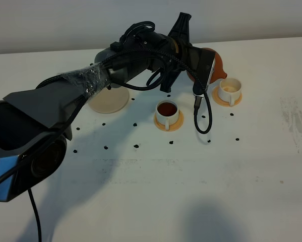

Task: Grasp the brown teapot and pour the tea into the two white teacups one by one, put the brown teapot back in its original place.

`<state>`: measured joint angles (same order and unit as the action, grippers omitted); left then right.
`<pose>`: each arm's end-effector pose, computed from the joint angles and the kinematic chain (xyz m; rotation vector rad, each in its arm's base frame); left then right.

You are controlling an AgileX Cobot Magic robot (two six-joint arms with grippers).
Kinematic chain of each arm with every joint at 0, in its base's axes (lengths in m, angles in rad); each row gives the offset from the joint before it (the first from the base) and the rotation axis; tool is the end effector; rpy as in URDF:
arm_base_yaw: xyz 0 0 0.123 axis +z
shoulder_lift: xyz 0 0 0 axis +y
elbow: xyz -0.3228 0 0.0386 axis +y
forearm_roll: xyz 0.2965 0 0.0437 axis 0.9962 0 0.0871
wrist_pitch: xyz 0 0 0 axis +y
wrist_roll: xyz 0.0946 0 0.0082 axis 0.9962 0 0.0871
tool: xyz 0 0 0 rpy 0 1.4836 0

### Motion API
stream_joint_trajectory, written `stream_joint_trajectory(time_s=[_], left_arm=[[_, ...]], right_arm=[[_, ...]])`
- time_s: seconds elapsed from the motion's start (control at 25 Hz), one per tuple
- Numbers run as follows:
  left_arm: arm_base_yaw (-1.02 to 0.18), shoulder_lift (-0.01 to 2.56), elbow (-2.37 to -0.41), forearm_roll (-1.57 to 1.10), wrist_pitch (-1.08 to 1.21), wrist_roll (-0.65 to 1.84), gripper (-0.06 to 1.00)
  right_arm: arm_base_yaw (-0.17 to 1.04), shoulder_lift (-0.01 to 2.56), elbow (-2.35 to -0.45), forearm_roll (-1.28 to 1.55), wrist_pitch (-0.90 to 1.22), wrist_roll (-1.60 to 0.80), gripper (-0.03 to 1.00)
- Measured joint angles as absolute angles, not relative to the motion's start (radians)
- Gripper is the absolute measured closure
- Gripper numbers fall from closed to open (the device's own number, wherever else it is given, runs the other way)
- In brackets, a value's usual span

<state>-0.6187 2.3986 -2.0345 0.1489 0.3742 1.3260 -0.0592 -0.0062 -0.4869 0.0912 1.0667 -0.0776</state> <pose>0.5179 -0.3624 0.1910 1.9425 1.1712 0.5195 0.0016 0.0075 0.2943 -0.0231 2.0537 0.0245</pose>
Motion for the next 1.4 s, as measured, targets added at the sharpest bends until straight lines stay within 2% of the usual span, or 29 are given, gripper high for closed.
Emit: stream_joint_trajectory(time_s=[1.4], left_arm=[[-0.654,2.42,-2.035,0.376,0.283,1.324,0.84]], right_arm=[[-0.059,-0.006,-0.487,0.091,1.067,-0.078,0.45]])
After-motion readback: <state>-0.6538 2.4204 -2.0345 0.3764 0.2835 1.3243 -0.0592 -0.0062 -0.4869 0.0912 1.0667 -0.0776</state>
